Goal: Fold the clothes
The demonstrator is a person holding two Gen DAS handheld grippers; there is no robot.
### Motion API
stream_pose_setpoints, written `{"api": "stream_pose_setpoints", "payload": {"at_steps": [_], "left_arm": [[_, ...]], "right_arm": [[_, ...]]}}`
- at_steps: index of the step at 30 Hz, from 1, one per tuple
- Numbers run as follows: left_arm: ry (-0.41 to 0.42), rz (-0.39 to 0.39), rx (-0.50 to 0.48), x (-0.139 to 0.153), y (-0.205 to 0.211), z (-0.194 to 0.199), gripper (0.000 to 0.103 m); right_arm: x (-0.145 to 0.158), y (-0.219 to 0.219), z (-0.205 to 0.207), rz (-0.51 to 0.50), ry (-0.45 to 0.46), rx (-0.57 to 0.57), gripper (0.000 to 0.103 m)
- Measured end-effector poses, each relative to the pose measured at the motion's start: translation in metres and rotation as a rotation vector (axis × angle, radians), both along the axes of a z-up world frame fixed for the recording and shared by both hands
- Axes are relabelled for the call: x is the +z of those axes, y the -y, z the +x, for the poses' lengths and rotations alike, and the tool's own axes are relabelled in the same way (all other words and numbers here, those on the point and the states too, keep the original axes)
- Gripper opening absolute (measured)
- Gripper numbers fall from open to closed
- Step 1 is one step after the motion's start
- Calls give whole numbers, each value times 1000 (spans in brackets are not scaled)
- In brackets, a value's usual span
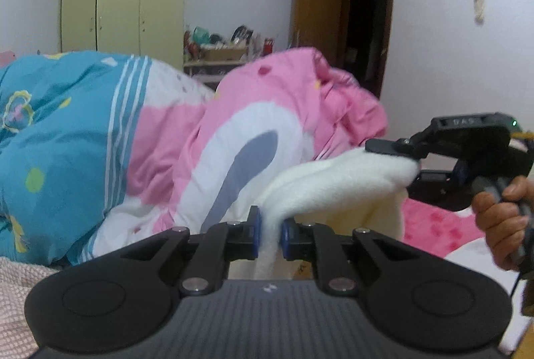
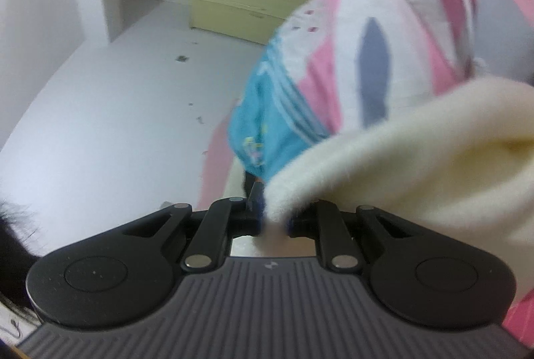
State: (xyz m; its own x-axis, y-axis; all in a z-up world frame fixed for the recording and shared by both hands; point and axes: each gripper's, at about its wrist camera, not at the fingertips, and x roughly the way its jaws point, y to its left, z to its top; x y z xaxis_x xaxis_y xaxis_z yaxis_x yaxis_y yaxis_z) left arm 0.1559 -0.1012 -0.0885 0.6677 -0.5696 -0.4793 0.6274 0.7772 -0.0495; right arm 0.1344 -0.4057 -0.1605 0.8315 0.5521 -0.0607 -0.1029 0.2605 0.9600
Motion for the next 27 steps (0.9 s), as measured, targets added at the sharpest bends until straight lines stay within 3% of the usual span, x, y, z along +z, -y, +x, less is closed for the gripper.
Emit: {"api": "stream_pose_setpoints", "payload": {"at_steps": [6,9,16,19,21,24,27], "left_arm": [[15,-96,-82,57,-38,-48,13],[23,-146,-125,87,-57,-73,13],[10,-325,-242,149,-95,-122,12],[-13,-351,-244,151,-108,-132,12],[-57,-341,-195,138,-117,-128,12],[-133,-321,-108,115,-131,-119,12],[-217,-233,18,70,-145,-93,13]], "right_arm": [[50,-22,-48,-10,59,-31,11],[85,-28,-77,-9,90,-53,11],[183,-47,-133,-127,122,-33,11],[215,-55,-138,-198,81,21,11],[223,-63,-125,-241,34,68,11],[214,-83,-83,-295,-71,151,11],[177,-115,-29,-334,-192,252,14]]}}
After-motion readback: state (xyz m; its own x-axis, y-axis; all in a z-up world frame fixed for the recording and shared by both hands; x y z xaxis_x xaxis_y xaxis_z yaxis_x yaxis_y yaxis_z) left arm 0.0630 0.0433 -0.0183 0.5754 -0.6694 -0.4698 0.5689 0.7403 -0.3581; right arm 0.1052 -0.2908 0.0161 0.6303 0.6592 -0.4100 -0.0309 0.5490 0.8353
